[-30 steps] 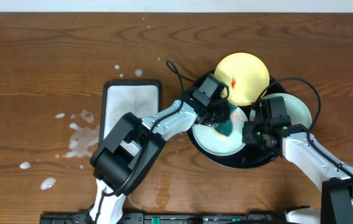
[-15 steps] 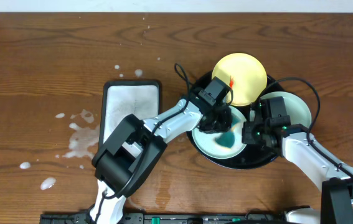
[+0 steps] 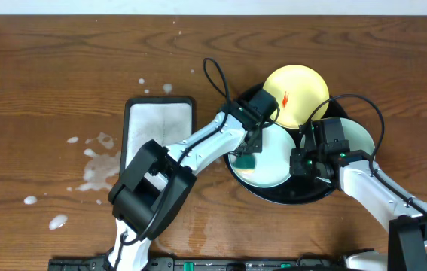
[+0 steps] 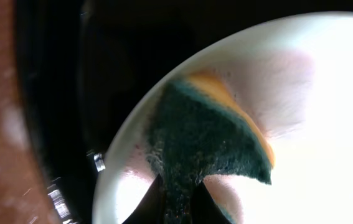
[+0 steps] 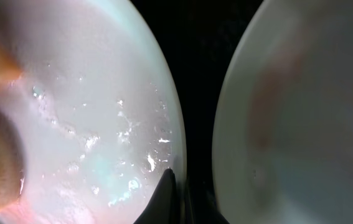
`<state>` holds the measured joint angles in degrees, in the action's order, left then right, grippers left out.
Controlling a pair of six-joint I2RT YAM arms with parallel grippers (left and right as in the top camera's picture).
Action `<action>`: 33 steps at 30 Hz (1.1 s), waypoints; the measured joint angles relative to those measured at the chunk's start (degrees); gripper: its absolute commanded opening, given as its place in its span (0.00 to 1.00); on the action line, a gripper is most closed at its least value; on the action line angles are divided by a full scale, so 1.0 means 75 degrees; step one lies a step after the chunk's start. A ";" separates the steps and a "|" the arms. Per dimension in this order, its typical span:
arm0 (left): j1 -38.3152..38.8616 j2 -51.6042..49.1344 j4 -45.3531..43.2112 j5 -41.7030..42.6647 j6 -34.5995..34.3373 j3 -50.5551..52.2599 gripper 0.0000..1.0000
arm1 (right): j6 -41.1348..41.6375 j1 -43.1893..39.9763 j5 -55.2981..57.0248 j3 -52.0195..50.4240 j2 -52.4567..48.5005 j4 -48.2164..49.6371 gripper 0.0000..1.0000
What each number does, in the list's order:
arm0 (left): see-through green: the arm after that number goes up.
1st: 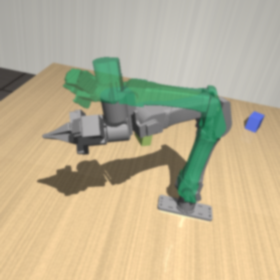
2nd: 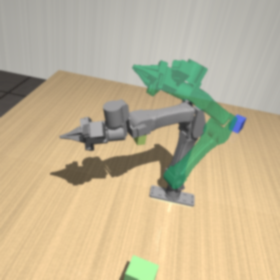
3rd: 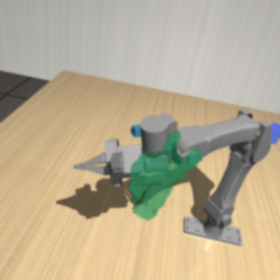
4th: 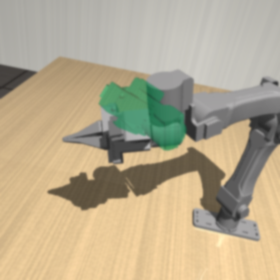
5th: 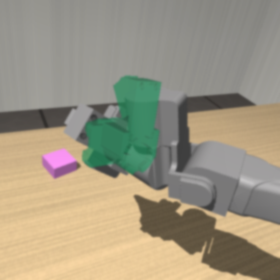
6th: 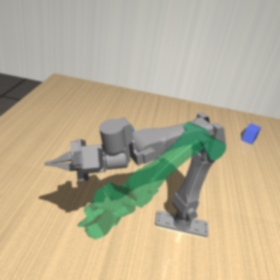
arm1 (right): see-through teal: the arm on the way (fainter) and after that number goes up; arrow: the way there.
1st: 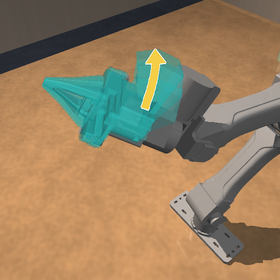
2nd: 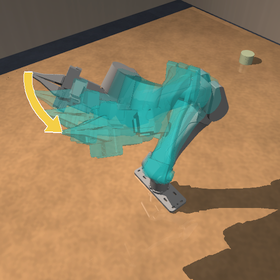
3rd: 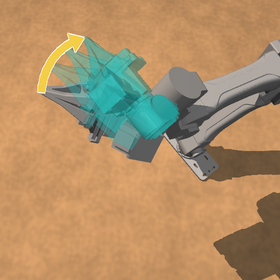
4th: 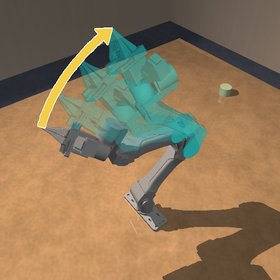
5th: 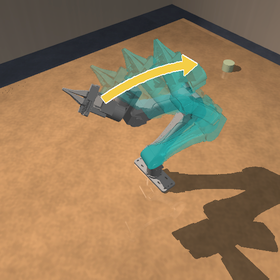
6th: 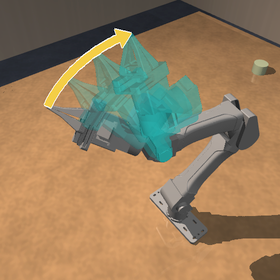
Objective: Clean dirty plates on tray and stack at the side
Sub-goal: 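Scrub the lower-left pale green plate with the sponge in the left gripper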
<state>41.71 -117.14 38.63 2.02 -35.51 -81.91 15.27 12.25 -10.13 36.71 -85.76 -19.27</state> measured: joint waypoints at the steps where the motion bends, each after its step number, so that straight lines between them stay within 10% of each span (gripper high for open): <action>1: -0.0020 -0.0017 -0.0213 0.0152 0.0000 0.0009 0.08 | 0.0000 0.0000 0.0000 -0.0003 -0.0003 0.0003 0.01; 9: -0.0038 -0.0289 -0.2127 0.2334 -0.0358 0.0090 0.08 | 0.0000 0.0000 0.0160 0.0003 0.0000 0.0003 0.01; 21: 0.0653 -0.0323 -0.1684 0.3101 -0.0647 0.0090 0.08 | -0.0009 -0.0003 0.0318 0.0006 0.0000 -0.0003 0.01; 33: 0.0309 -0.0067 -0.0052 0.1285 -0.0455 -0.0006 0.08 | -0.0044 -0.0003 0.0297 0.0009 0.0000 -0.0029 0.01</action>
<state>44.03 -117.64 38.24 11.66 -38.92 -81.95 14.94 12.23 -7.90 36.77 -85.76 -19.49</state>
